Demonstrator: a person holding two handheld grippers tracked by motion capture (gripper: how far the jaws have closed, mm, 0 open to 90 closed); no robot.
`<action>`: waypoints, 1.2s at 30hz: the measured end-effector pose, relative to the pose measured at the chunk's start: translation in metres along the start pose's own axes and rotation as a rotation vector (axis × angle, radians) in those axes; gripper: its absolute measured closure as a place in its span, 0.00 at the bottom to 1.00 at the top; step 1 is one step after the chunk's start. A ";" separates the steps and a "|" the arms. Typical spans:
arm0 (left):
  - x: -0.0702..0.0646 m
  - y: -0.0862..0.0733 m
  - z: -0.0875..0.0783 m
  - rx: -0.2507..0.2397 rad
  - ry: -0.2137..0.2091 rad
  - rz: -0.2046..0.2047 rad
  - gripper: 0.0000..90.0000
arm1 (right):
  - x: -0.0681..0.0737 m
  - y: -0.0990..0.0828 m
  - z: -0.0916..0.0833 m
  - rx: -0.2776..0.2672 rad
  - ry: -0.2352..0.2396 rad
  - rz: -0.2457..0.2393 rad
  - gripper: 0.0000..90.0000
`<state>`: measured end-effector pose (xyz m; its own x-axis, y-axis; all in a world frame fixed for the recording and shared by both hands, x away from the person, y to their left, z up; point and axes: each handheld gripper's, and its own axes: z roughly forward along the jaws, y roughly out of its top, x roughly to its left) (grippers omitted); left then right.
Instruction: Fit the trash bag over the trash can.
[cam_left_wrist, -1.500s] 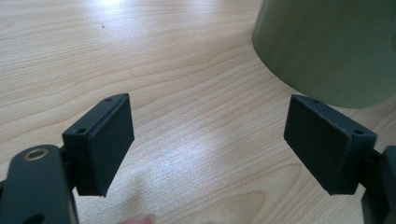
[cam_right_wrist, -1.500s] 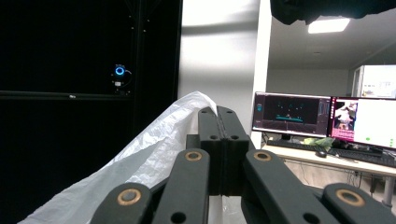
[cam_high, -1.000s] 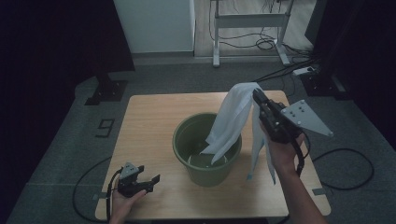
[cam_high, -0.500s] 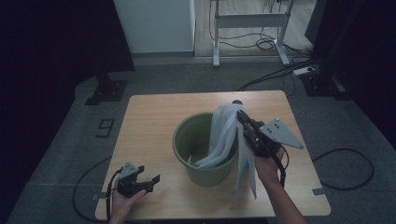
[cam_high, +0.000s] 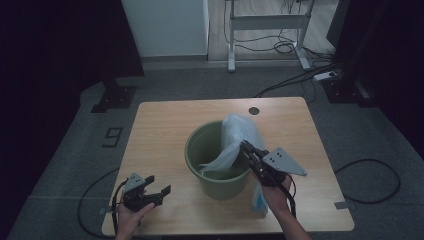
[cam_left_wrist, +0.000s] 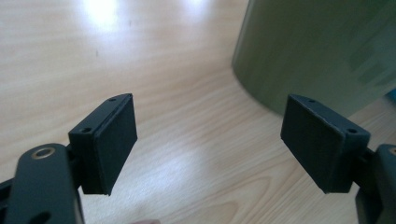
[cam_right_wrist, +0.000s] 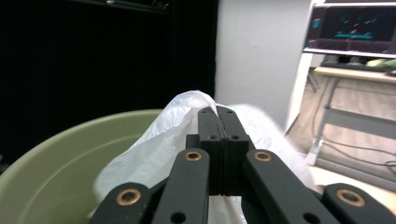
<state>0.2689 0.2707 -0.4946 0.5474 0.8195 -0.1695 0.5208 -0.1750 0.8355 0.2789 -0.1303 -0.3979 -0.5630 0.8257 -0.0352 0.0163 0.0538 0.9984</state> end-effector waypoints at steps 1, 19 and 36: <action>-0.005 0.005 -0.006 -0.023 -0.002 0.009 0.21 | 0.005 -0.006 -0.003 0.009 0.024 0.009 0.98; -0.033 0.025 -0.017 -0.078 -0.024 0.066 0.23 | 0.024 -0.017 -0.043 -0.017 0.020 -0.027 0.36; -0.031 0.021 -0.010 -0.058 -0.027 0.061 0.23 | 0.005 -0.093 -0.061 0.188 -0.161 0.083 0.18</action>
<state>0.2562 0.2473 -0.4661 0.5947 0.7933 -0.1304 0.4472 -0.1916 0.8737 0.2243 -0.1647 -0.4880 -0.4144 0.9098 0.0248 0.2190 0.0733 0.9730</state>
